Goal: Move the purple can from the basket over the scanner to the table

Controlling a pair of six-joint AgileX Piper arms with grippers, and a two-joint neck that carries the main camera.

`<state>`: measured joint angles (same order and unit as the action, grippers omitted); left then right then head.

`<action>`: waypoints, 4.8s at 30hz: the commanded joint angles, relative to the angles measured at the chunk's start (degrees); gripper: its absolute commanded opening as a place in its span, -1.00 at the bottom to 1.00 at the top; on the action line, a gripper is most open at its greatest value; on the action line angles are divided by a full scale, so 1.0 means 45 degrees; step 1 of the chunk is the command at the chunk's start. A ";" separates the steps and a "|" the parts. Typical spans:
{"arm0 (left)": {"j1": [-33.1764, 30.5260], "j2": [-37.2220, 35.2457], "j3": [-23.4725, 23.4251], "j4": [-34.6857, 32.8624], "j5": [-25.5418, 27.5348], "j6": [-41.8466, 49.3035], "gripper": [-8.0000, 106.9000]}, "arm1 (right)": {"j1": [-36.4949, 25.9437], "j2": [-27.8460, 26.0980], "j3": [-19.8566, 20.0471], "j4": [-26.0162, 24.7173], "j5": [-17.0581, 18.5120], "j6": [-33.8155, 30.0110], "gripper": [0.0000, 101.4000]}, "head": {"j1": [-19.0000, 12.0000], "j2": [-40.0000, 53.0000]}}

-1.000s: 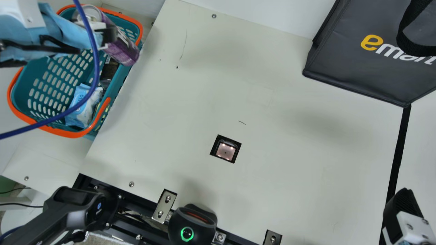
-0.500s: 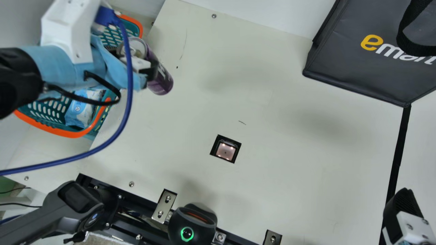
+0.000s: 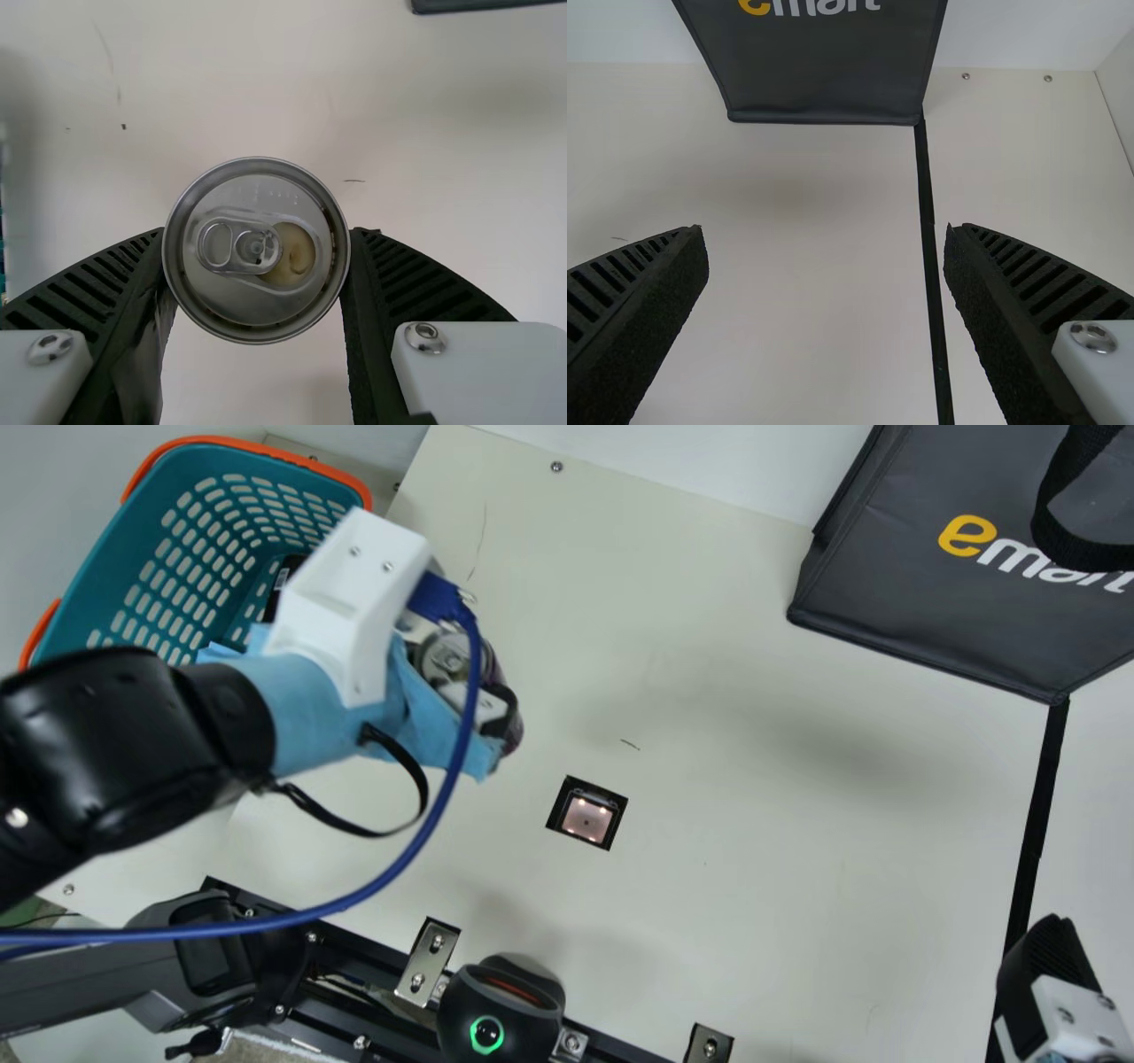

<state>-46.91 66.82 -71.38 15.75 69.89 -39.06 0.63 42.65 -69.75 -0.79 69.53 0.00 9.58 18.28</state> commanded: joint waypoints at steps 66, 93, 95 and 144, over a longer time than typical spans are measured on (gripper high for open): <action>-0.4894 0.3082 0.3180 0.3418 -0.3044 -0.9217 -0.01 | 0.0000 0.0000 0.0000 0.0000 -0.0025 0.0000 0.87 | -0.0369 0.0031; -0.3237 0.0254 0.2973 0.0129 -0.3797 -0.5335 0.71 | 0.0000 0.0000 0.0000 0.0000 -0.0047 0.0000 0.87 | -0.0369 0.0031; -0.2876 -0.0168 0.2952 -0.0377 -0.3764 -0.4549 0.71 | 0.0000 0.0000 0.0000 0.0000 -0.0047 0.0000 0.87 | -0.0369 0.0031; 0.3534 -0.3111 0.2314 -0.2223 -0.1522 0.4604 0.71 | 0.0000 0.0000 0.0000 0.0000 -0.0053 0.0000 0.87 | -0.0369 -0.4414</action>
<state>-30.88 52.65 -60.88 5.70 63.14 -18.26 0.63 42.65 -69.75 -0.79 69.29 0.00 9.67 -1.58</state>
